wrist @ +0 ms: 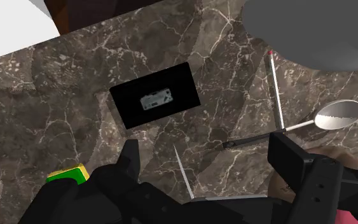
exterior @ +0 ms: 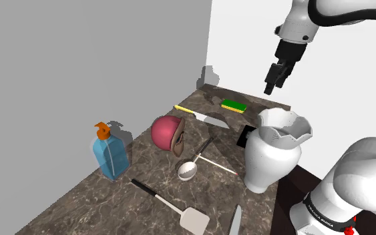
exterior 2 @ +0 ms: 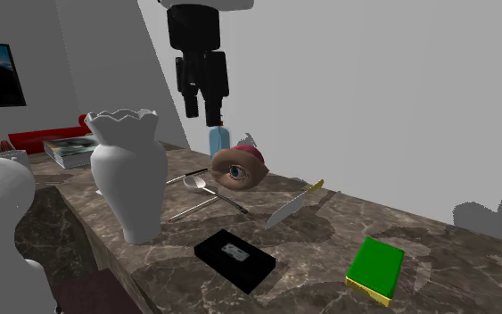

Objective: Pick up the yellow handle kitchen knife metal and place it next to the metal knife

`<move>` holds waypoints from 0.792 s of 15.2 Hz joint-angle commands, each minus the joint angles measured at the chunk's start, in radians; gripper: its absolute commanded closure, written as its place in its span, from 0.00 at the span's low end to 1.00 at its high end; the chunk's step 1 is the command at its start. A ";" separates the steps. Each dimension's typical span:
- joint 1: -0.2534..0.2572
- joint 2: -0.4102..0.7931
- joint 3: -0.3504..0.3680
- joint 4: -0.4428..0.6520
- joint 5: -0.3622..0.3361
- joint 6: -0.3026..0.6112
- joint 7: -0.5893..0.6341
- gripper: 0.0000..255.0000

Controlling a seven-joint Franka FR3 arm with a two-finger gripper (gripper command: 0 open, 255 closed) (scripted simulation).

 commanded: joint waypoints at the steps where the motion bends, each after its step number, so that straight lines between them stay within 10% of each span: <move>1: 0.000 0.000 0.000 0.000 0.000 0.000 0.000 0.00; 12: 0.047 0.380 -0.001 0.063 0.007 0.298 -0.076 0.00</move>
